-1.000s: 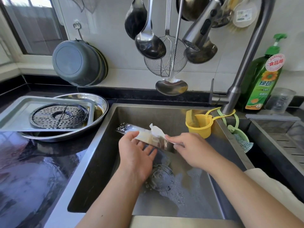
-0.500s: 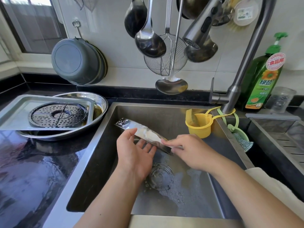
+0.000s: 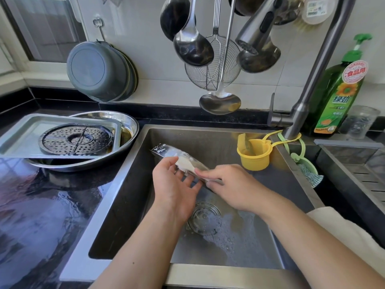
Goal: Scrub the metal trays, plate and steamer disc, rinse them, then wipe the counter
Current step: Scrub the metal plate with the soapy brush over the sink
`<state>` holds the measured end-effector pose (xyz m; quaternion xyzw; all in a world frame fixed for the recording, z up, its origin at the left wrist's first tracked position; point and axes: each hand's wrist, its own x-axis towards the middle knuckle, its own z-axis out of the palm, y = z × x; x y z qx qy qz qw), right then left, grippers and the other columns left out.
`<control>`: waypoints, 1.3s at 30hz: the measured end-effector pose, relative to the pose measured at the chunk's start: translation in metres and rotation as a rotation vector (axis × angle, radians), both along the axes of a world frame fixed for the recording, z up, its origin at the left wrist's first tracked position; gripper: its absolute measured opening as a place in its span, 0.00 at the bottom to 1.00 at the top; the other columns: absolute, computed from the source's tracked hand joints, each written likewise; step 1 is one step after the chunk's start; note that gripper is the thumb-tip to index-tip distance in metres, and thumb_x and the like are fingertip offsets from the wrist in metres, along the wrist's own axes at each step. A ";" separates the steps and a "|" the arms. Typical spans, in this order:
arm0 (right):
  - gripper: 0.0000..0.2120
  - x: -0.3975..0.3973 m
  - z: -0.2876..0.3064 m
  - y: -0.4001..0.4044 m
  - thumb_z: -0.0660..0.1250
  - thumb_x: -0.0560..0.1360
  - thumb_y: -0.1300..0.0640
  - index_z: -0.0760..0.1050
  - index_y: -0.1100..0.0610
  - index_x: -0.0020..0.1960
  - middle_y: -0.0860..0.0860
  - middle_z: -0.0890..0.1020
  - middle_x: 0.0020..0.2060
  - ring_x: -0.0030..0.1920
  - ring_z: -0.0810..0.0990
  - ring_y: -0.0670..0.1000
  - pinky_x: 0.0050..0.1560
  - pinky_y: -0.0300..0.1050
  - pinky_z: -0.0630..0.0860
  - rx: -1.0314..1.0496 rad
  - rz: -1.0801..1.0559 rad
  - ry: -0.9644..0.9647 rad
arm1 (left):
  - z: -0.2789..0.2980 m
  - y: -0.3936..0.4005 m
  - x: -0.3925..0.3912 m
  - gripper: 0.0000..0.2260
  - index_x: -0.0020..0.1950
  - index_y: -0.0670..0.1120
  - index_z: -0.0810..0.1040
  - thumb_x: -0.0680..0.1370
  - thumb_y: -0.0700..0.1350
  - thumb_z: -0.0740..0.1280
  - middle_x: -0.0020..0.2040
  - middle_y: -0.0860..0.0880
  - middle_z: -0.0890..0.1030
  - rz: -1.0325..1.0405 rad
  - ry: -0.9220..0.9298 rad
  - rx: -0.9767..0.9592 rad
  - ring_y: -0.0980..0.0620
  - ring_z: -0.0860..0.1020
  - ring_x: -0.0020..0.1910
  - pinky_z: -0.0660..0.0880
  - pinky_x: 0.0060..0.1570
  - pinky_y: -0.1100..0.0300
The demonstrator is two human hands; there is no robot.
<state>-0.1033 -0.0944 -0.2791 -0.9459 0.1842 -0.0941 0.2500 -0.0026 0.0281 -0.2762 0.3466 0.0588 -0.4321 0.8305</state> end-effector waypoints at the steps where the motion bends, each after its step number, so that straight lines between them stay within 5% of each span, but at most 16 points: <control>1: 0.21 -0.002 0.000 -0.003 0.65 0.82 0.56 0.74 0.34 0.69 0.40 0.76 0.38 0.40 0.75 0.39 0.39 0.28 0.68 0.017 0.001 0.003 | 0.000 0.000 0.000 0.20 0.68 0.41 0.78 0.78 0.47 0.63 0.64 0.40 0.82 0.001 0.002 -0.006 0.38 0.80 0.65 0.73 0.69 0.40; 4: 0.22 -0.020 0.003 -0.024 0.65 0.80 0.56 0.77 0.27 0.60 0.40 0.82 0.36 0.34 0.71 0.45 0.38 0.43 0.69 0.165 -0.004 0.073 | 0.002 0.001 0.003 0.21 0.69 0.41 0.77 0.78 0.46 0.63 0.63 0.42 0.82 0.052 0.024 -0.045 0.40 0.81 0.63 0.74 0.68 0.41; 10: 0.21 -0.020 0.003 -0.025 0.65 0.80 0.58 0.80 0.34 0.62 0.40 0.69 0.23 0.27 0.62 0.42 0.31 0.37 0.62 0.194 -0.022 0.094 | 0.004 -0.002 -0.002 0.19 0.68 0.37 0.76 0.80 0.44 0.61 0.63 0.39 0.81 0.089 0.020 -0.011 0.41 0.80 0.63 0.73 0.71 0.46; 12: 0.20 -0.007 -0.001 -0.013 0.65 0.81 0.56 0.77 0.32 0.64 0.35 0.76 0.28 0.28 0.69 0.39 0.32 0.32 0.68 0.164 -0.011 0.055 | 0.003 -0.003 -0.005 0.20 0.68 0.36 0.76 0.80 0.45 0.62 0.63 0.38 0.81 0.012 -0.022 0.040 0.39 0.79 0.65 0.72 0.72 0.47; 15: 0.21 -0.003 -0.004 -0.008 0.65 0.81 0.52 0.73 0.28 0.66 0.34 0.84 0.49 0.46 0.81 0.37 0.52 0.40 0.79 0.164 0.036 0.026 | 0.003 -0.001 -0.003 0.21 0.68 0.39 0.77 0.80 0.49 0.61 0.62 0.39 0.82 -0.051 -0.066 0.089 0.38 0.80 0.64 0.73 0.70 0.43; 18: 0.20 -0.023 0.005 -0.024 0.65 0.82 0.55 0.76 0.29 0.63 0.39 0.75 0.32 0.33 0.69 0.41 0.39 0.40 0.68 0.231 0.066 0.096 | 0.004 0.001 -0.002 0.20 0.66 0.40 0.78 0.80 0.50 0.61 0.62 0.40 0.83 -0.023 -0.063 0.083 0.36 0.81 0.62 0.74 0.67 0.39; 22: 0.20 -0.034 0.009 -0.035 0.66 0.81 0.56 0.79 0.29 0.58 0.43 0.68 0.29 0.33 0.63 0.46 0.36 0.43 0.61 0.283 0.064 0.159 | 0.004 0.000 -0.001 0.20 0.68 0.42 0.77 0.81 0.51 0.61 0.64 0.40 0.82 0.036 -0.074 0.104 0.37 0.81 0.61 0.76 0.66 0.38; 25: 0.19 -0.015 0.001 -0.016 0.64 0.81 0.54 0.77 0.30 0.64 0.40 0.78 0.31 0.32 0.71 0.42 0.35 0.41 0.70 0.193 0.024 0.047 | 0.002 -0.003 -0.006 0.20 0.61 0.39 0.79 0.80 0.52 0.61 0.58 0.41 0.82 -0.040 -0.170 0.165 0.41 0.82 0.58 0.77 0.63 0.44; 28: 0.21 0.002 -0.003 0.000 0.63 0.83 0.51 0.70 0.30 0.70 0.46 0.83 0.47 0.48 0.81 0.48 0.50 0.48 0.78 0.031 0.022 -0.060 | 0.002 -0.005 -0.010 0.22 0.62 0.39 0.80 0.82 0.55 0.60 0.58 0.38 0.83 -0.092 -0.197 0.157 0.40 0.82 0.59 0.75 0.66 0.43; 33: 0.21 -0.015 0.004 -0.022 0.61 0.82 0.53 0.72 0.32 0.70 0.44 0.78 0.35 0.38 0.77 0.50 0.42 0.50 0.76 -0.064 -0.140 -0.012 | 0.002 -0.003 -0.005 0.22 0.65 0.40 0.80 0.82 0.55 0.60 0.61 0.39 0.84 -0.077 -0.128 0.093 0.38 0.82 0.62 0.76 0.66 0.40; 36: 0.21 -0.024 0.010 -0.022 0.61 0.81 0.55 0.75 0.32 0.66 0.47 0.76 0.28 0.27 0.67 0.47 0.30 0.46 0.66 -0.001 -0.141 0.031 | 0.001 -0.004 -0.003 0.18 0.58 0.41 0.78 0.80 0.55 0.61 0.57 0.41 0.82 -0.063 -0.089 0.062 0.41 0.77 0.56 0.70 0.61 0.49; 39: 0.21 -0.022 0.009 -0.016 0.62 0.80 0.55 0.75 0.32 0.66 0.52 0.86 0.41 0.41 0.83 0.51 0.42 0.48 0.80 -0.005 -0.111 0.000 | 0.003 -0.005 -0.003 0.16 0.57 0.44 0.78 0.81 0.55 0.60 0.52 0.41 0.78 -0.062 -0.074 0.061 0.42 0.72 0.53 0.65 0.55 0.46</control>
